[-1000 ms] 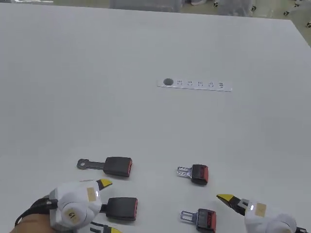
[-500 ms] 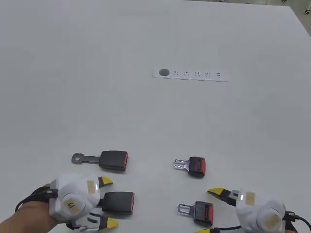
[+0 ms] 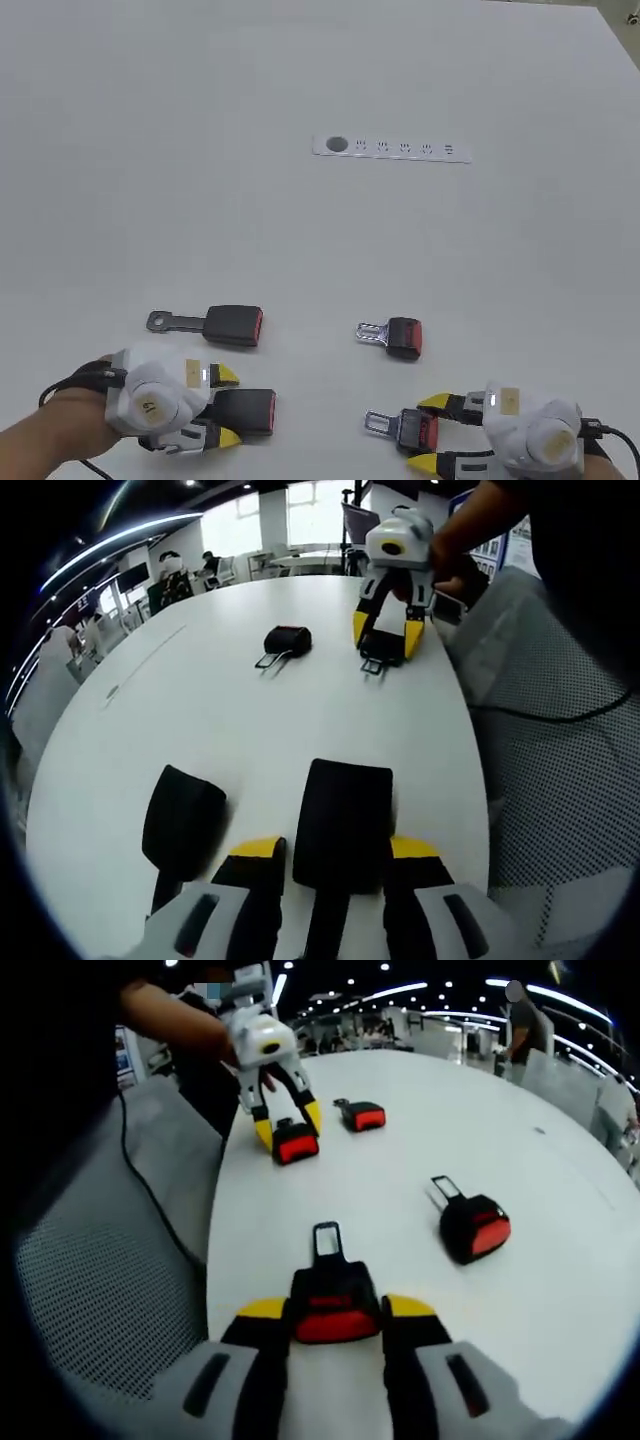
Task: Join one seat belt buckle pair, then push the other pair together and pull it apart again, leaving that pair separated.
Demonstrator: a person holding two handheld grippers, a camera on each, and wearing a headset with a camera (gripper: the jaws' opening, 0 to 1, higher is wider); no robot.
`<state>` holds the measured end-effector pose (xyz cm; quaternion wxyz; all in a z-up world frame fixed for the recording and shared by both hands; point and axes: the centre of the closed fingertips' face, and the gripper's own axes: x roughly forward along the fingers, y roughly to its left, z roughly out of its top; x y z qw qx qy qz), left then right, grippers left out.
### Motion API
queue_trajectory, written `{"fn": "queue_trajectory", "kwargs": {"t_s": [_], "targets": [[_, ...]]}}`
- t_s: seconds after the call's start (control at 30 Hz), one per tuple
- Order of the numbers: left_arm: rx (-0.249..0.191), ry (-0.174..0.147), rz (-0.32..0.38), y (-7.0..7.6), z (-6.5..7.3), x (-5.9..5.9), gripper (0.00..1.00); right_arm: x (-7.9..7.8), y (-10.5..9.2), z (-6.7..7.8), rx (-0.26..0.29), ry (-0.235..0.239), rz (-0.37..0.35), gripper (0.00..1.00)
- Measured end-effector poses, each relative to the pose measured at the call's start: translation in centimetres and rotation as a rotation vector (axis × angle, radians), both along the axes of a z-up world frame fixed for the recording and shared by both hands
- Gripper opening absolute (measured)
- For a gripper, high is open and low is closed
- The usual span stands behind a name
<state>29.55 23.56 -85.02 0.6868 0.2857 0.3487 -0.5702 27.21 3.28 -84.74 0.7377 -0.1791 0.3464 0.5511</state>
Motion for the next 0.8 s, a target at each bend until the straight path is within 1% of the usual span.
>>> {"fn": "queue_trajectory", "kwargs": {"t_s": [0.03, 0.13, 0.23, 0.53, 0.8], "targets": [[-0.002, -0.001, -0.002, -0.02, 0.00, -0.02, 0.40, -0.06, 0.06, -0.01, 0.006, 0.004, 0.006, 0.37], [-0.011, -0.007, -0.024, -0.10, -0.01, -0.33, 0.36, -0.11, 0.09, -0.17, 0.002, -0.020, 0.043, 0.36], [-0.012, -0.005, -0.026, -0.13, -0.04, -0.20, 0.36, -0.13, 0.10, -0.26, 0.000, -0.035, 0.068, 0.36], [-0.019, 0.004, -0.049, -0.07, -0.05, -0.22, 0.36, -0.14, 0.20, -0.31, 0.016, -0.032, 0.111, 0.35], [-0.014, 0.007, -0.077, 0.05, -0.11, -0.25, 0.36, 0.00, 0.69, -0.36, 0.032, -0.029, 0.126, 0.35]]}}
